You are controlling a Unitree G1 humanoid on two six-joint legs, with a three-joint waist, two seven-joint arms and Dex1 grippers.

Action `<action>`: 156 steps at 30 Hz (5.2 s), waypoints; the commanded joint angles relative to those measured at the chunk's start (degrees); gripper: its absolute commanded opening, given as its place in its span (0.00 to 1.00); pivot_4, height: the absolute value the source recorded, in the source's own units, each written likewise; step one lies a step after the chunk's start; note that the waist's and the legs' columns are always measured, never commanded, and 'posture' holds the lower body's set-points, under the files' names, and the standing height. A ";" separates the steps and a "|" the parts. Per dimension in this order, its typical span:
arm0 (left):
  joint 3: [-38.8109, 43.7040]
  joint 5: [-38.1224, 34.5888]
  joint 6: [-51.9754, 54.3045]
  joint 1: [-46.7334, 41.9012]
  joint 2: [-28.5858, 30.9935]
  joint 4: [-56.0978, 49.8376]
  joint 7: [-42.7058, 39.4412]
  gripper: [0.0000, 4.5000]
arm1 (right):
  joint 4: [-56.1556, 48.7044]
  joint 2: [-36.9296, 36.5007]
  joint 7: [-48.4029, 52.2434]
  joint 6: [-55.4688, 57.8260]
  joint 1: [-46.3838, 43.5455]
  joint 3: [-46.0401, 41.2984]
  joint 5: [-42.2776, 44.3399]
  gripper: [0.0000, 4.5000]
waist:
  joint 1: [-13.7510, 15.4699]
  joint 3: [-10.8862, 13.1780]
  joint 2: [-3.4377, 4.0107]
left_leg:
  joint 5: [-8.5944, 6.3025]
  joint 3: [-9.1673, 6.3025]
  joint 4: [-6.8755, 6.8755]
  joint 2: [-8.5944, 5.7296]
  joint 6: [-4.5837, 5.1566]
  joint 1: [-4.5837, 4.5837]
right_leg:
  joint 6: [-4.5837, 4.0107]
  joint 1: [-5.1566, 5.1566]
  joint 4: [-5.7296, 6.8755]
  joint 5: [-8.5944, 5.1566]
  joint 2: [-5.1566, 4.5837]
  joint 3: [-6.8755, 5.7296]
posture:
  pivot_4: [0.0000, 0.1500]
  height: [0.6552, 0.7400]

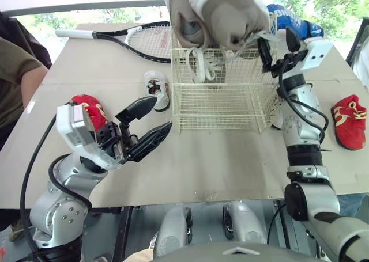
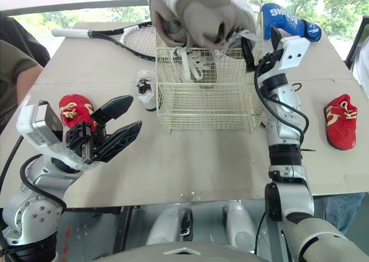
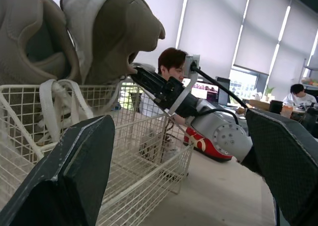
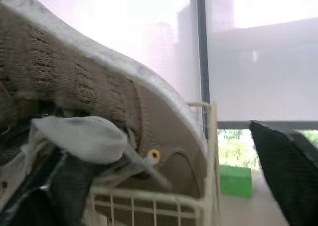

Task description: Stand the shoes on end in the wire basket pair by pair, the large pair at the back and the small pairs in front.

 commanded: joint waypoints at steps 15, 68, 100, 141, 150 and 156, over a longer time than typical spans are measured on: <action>-1.73 0.70 -0.65 -2.26 0.02 1.33 -0.45 1.00 | -38.23 -19.34 6.14 27.67 5.79 4.93 4.74 0.99 | 0.23 0.13 0.12 | -0.01 0.00 -0.17 -0.03 0.02 -0.28 | 0.02 -0.25 -0.19 -0.02 0.04 -0.01 | 1.00 1.00; -14.41 32.22 21.72 -32.78 -9.55 32.41 42.72 0.83 | -63.40 -41.47 11.04 52.33 18.05 -6.32 40.92 1.00 | 2.15 0.44 -0.59 | -0.06 -0.18 -0.10 -0.15 0.08 -0.65 | 0.03 -0.36 -0.33 -0.01 -0.19 -0.26 | 1.00 1.00; -12.56 22.60 -19.42 -35.68 18.79 22.08 -32.92 0.06 | -28.19 -52.23 39.30 61.68 -29.17 8.74 41.40 1.00 | 2.71 0.74 -0.32 | -0.07 -0.03 0.07 -0.12 0.13 -1.18 | 0.01 -1.00 -0.22 0.00 -0.01 -0.28 | 1.00 1.00; 6.76 -7.93 8.07 -12.84 14.23 7.98 3.33 0.70 | -29.86 -11.96 28.98 53.32 -18.73 0.07 26.62 0.02 | 1.66 0.79 -0.26 | -0.05 -0.45 0.93 -0.02 0.09 -2.11 | 0.40 -1.79 0.91 0.14 -0.22 -0.59 | 1.00 1.00; 9.33 -8.36 6.27 0.09 5.47 -3.98 14.44 0.70 | -9.50 6.07 19.91 -0.72 -10.32 8.73 -1.81 0.02 | 1.63 0.67 -0.36 | 0.00 -0.41 0.85 -0.17 0.00 -1.36 | 0.34 -1.05 0.80 0.13 -0.15 -0.56 | 1.00 1.00; 9.35 -8.10 5.77 0.92 5.42 -5.19 16.15 0.70 | 11.37 11.33 19.13 -26.92 -9.20 9.90 -8.09 0.02 | 1.39 0.72 -0.30 | 0.13 -0.19 0.72 -0.18 -0.25 -1.21 | 0.33 -1.07 0.79 0.13 -0.06 -0.33 | 1.00 1.00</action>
